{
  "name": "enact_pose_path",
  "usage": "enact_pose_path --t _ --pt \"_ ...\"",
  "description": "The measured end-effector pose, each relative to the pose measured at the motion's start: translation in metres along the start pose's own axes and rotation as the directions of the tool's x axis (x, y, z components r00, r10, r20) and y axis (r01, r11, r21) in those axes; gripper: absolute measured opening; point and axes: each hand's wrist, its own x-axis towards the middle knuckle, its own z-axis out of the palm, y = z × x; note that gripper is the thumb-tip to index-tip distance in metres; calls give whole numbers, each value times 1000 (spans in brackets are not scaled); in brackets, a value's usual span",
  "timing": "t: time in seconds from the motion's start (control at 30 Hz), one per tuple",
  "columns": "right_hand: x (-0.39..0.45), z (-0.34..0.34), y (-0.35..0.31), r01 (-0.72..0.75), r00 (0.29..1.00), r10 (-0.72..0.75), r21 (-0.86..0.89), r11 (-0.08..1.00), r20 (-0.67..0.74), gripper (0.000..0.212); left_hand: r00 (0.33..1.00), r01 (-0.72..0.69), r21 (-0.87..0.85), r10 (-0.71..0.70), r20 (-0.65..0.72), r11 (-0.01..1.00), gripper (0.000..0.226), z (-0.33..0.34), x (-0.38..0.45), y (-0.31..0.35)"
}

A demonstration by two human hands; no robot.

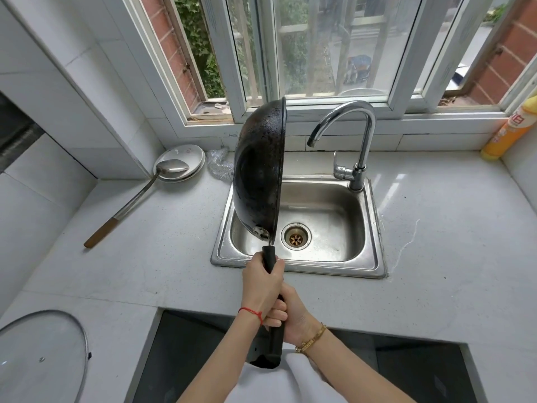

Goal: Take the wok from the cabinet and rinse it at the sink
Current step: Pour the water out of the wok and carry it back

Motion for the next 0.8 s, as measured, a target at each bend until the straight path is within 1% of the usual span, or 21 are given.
enact_pose_path --t 0.13,0.33,0.5,0.67,0.8 --pt "-4 -1 2 -13 1000 13 6 1000 -13 50 1000 19 -31 -20 -15 999 9 2 -5 -2" --pt "-16 3 2 -40 989 29 -74 996 -148 53 999 53 -142 -53 7 988 12 5 -16 -8" --pt "-25 8 4 -56 968 6 -195 979 -249 62 994 93 -311 -71 81 946 13 4 -28 -5" --pt "-30 14 4 3 945 -105 -315 949 -308 52 978 175 -402 -111 178 899 23 1 -33 -4" --pt "-24 21 7 45 915 -208 -425 904 -345 33 950 277 -486 -158 270 829 29 -10 -28 -6"
